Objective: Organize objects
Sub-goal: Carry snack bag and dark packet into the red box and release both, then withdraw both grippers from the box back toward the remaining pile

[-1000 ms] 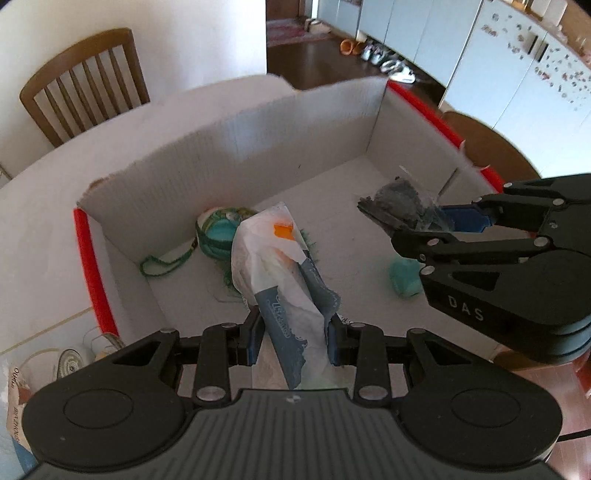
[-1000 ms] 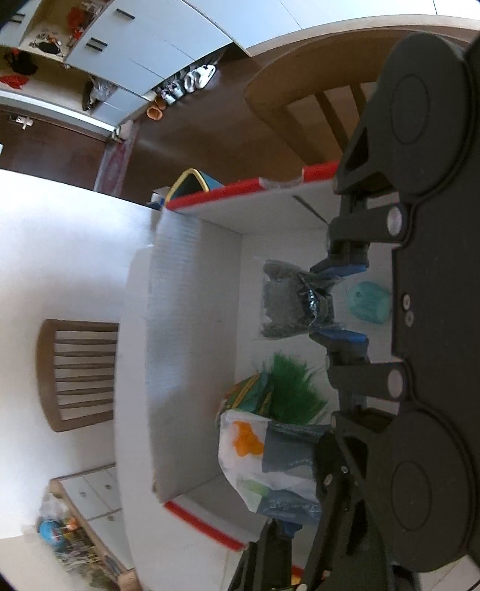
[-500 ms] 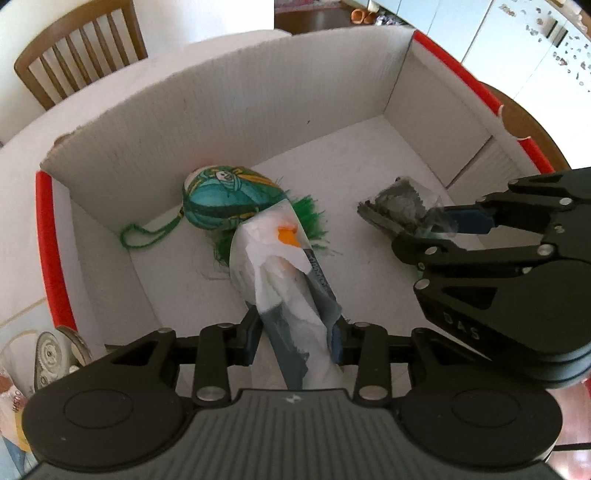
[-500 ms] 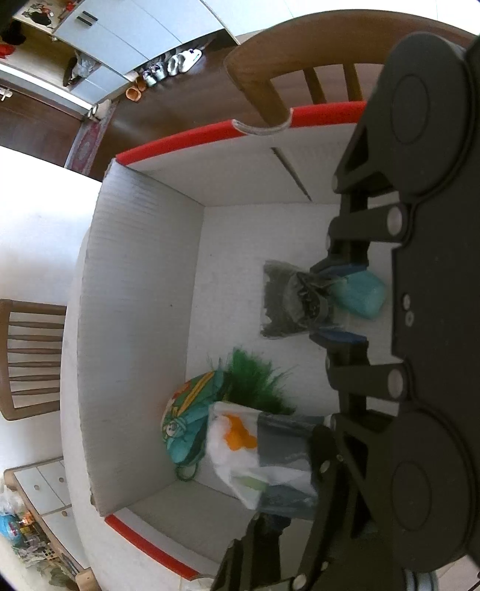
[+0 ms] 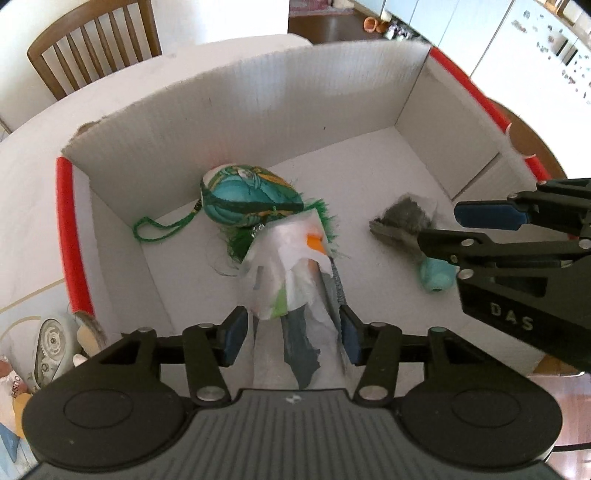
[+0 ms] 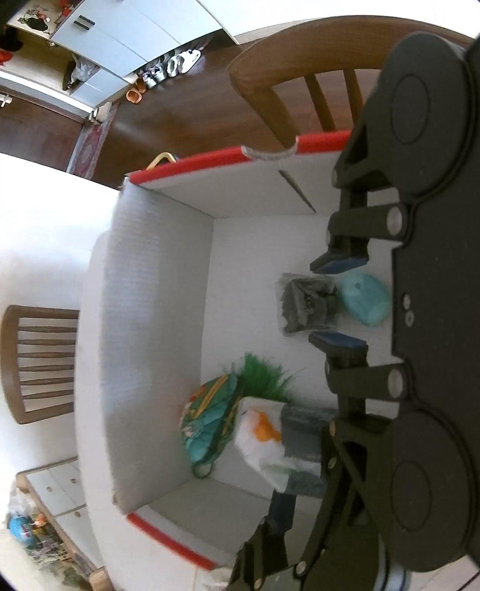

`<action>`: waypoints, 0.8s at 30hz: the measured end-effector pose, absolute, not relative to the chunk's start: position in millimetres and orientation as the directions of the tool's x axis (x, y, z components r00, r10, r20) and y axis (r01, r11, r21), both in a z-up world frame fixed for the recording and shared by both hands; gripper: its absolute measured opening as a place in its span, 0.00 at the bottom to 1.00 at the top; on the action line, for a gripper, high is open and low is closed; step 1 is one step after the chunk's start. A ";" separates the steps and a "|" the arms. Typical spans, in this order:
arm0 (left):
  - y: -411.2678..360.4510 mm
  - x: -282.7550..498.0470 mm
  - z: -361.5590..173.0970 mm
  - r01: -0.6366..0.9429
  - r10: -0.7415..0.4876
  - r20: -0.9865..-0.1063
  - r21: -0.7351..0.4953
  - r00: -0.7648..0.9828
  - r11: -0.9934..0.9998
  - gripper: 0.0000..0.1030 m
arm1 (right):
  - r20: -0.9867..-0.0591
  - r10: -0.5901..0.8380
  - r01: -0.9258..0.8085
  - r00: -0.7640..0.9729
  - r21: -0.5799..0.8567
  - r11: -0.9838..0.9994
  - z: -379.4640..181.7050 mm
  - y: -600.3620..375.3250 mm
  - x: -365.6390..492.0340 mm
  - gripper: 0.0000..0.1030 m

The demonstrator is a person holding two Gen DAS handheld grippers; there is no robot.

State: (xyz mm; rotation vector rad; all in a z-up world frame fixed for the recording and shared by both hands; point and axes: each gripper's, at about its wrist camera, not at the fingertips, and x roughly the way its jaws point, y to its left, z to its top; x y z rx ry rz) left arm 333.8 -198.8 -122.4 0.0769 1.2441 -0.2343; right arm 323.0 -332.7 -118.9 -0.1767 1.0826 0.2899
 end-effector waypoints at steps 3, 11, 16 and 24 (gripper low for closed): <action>-195.1 328.9 -110.1 0.224 -0.157 -0.932 -0.085 0.327 0.971 0.50 | -0.875 0.168 -0.306 0.453 0.024 0.952 -107.6 -339.4 316.0 0.35; -184.8 308.4 -64.4 0.254 -0.196 -0.893 -0.096 0.404 0.962 0.50 | -0.836 0.211 -0.279 0.506 0.072 0.958 -76.7 -351.0 289.9 0.41; -184.1 293.4 -45.4 0.283 -0.231 -0.863 -0.107 0.449 0.953 0.50 | -0.805 0.244 -0.278 0.540 0.103 0.955 -54.2 -352.8 271.5 0.43; -166.2 271.2 -20.1 0.305 -0.280 -0.811 -0.133 0.514 0.943 0.50 | -0.755 0.282 -0.277 0.593 0.137 0.951 -26.1 -345.8 241.2 0.52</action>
